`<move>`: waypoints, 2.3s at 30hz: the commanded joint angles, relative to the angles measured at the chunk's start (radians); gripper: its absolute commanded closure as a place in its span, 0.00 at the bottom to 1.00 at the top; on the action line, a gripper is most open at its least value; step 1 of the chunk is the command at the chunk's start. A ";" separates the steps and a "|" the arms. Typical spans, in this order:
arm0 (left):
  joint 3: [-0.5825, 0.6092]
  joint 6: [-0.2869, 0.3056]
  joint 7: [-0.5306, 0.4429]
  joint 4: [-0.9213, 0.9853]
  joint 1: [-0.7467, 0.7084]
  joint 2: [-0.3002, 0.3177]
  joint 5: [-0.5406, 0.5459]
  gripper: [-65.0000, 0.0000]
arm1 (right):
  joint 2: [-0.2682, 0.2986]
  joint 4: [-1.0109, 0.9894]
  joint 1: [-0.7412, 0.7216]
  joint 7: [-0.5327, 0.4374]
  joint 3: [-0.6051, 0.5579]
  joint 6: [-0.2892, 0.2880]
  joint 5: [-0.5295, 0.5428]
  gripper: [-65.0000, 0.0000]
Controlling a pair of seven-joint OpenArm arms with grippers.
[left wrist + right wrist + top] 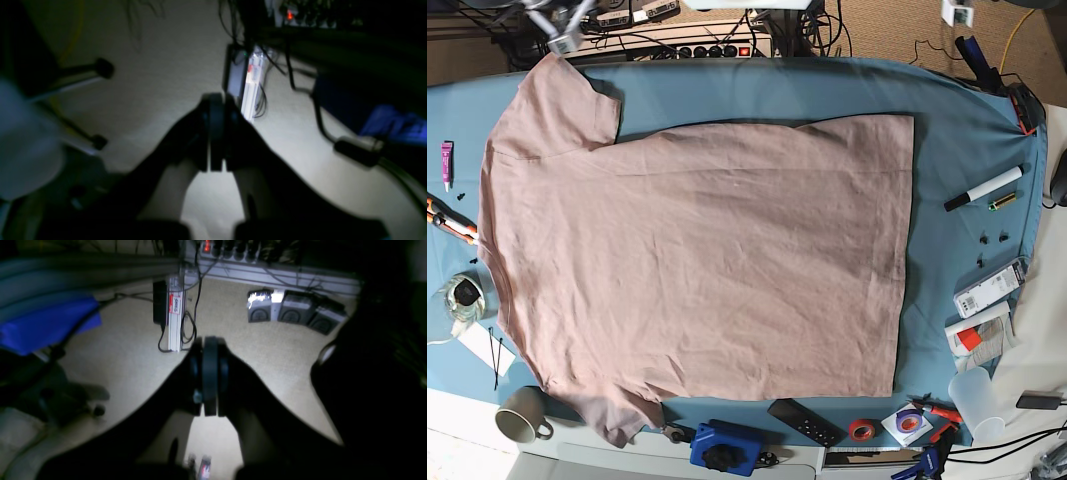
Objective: Fold the T-shirt properly
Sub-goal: 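Move both grippers down to the shoulder corners of the pink T-shirt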
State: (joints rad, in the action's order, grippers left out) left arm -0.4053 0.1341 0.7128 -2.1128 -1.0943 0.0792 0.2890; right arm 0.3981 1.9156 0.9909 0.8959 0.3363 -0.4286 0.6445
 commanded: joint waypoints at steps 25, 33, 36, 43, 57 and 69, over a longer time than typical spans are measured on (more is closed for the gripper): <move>-0.004 -0.030 -0.059 -0.243 -0.033 0.002 0.003 1.00 | 0.005 0.178 -0.098 0.029 0.494 -0.129 0.108 0.50; -0.004 -0.030 -0.064 -0.243 -0.033 0.002 0.003 1.00 | -0.002 0.072 -0.238 0.067 0.496 -0.133 0.093 0.50; -0.004 -0.030 -0.067 -0.243 -0.033 0.002 0.003 1.00 | 0.013 -0.040 -0.291 0.123 0.496 -0.164 0.180 0.50; -0.004 -0.030 -0.070 -0.243 -0.033 0.002 0.003 1.00 | 0.032 -0.303 -0.394 0.195 0.503 -0.247 0.320 0.50; -0.004 -0.033 -0.085 -0.243 -0.012 0.002 0.003 1.00 | 0.025 -0.622 -0.495 0.308 0.500 -0.270 0.546 0.50; -0.003 -0.029 -0.086 -0.243 0.034 0.002 0.004 1.00 | -0.034 -0.648 -0.488 0.474 0.500 -0.270 0.739 0.50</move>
State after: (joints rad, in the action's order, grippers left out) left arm -0.4068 0.1047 0.6460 -2.3394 -1.0466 0.0776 0.2897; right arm 0.3592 1.2678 0.4904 1.3258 0.8387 -0.7082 1.4525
